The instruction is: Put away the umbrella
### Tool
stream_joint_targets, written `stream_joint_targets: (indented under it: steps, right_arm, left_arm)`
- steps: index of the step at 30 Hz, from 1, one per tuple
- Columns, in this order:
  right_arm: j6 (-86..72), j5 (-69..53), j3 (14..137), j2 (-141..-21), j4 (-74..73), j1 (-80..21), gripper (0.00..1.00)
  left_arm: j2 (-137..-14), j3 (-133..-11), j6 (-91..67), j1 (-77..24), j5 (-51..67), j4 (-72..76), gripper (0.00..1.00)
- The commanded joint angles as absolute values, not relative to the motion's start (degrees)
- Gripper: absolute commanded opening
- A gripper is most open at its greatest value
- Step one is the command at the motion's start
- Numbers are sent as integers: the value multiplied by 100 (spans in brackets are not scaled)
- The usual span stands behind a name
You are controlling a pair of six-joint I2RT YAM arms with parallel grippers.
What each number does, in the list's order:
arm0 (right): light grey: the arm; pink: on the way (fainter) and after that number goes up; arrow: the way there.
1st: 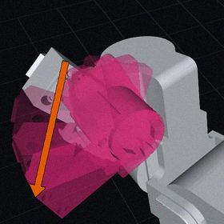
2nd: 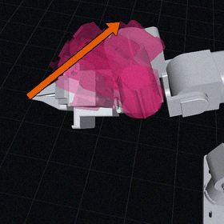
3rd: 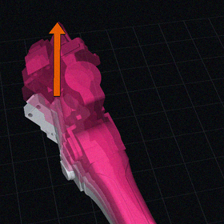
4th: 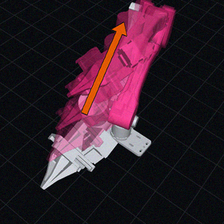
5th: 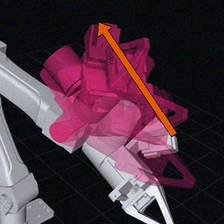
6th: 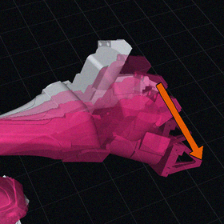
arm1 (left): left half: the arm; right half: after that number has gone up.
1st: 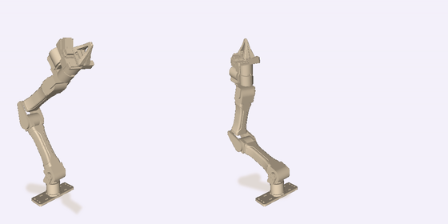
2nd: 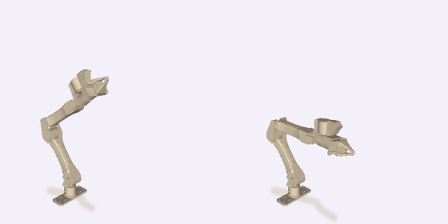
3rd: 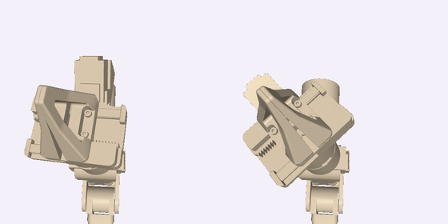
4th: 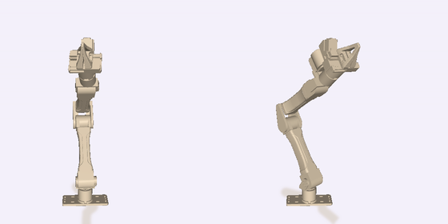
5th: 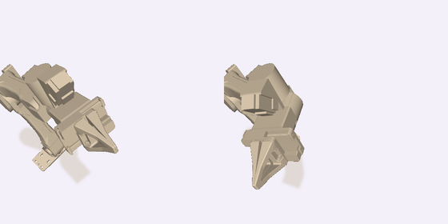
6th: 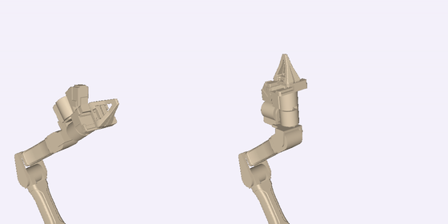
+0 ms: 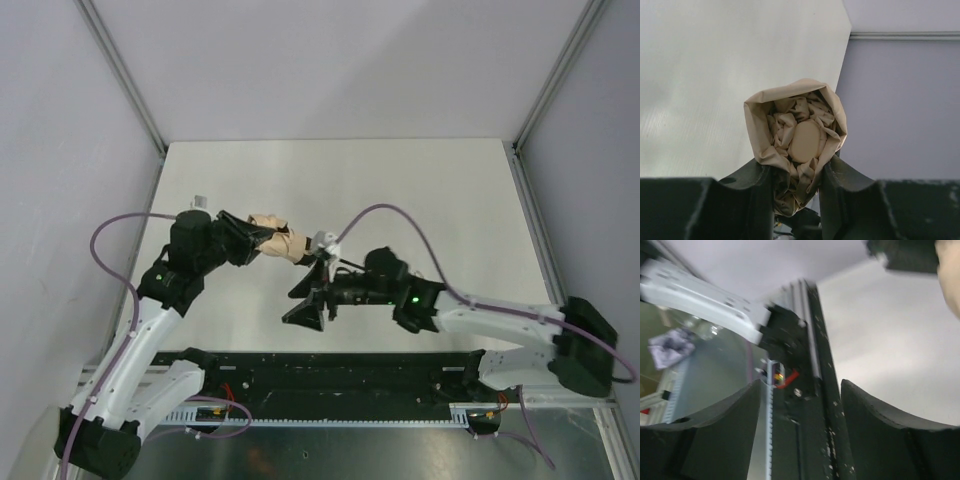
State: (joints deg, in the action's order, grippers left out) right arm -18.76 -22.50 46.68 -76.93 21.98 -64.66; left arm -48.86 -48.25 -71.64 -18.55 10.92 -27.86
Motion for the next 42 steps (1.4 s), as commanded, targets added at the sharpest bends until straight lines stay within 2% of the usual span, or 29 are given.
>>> stream_joint_targets:
  steps: [1, 4, 10, 14, 17, 25, 29, 42]
  right_arm:
    - [-2189, -2895, 4852, -6578, 1956, -6355, 72]
    - [-2234, -2345, 5188, -6057, 1255, -6252, 74]
    - [-1981, -391, 5653, -5284, -588, -5604, 79]
    - [-2221, -666, 5676, -5141, -1127, -4649, 79]
    - [-2295, -915, 5673, -5090, -1302, -4297, 79]
    - [-2241, -973, 5671, -4871, -1547, -4088, 79]
    - [-2166, -981, 5672, -4811, -1721, -3972, 79]
    - [-2175, -895, 5431, -4525, -2022, -3900, 79]
  left_arm:
    - [-4617, -5058, -6346, -1819, 797, -1762, 0]
    - [-4757, -5366, -5111, -1828, 850, -1432, 0]
    - [-4993, -6467, -2032, -1955, 1299, -1146, 0]
    - [-5197, -7250, -340, -2329, 1921, -1247, 0]
    - [-5539, -7739, 606, -2833, 1883, -1677, 0]
    - [-6859, -8521, 772, -2992, 1696, -2526, 0]
    - [-7625, -8910, 1031, -3358, 982, -2996, 0]
    - [-8936, -7066, 100, -3446, 486, -963, 0]
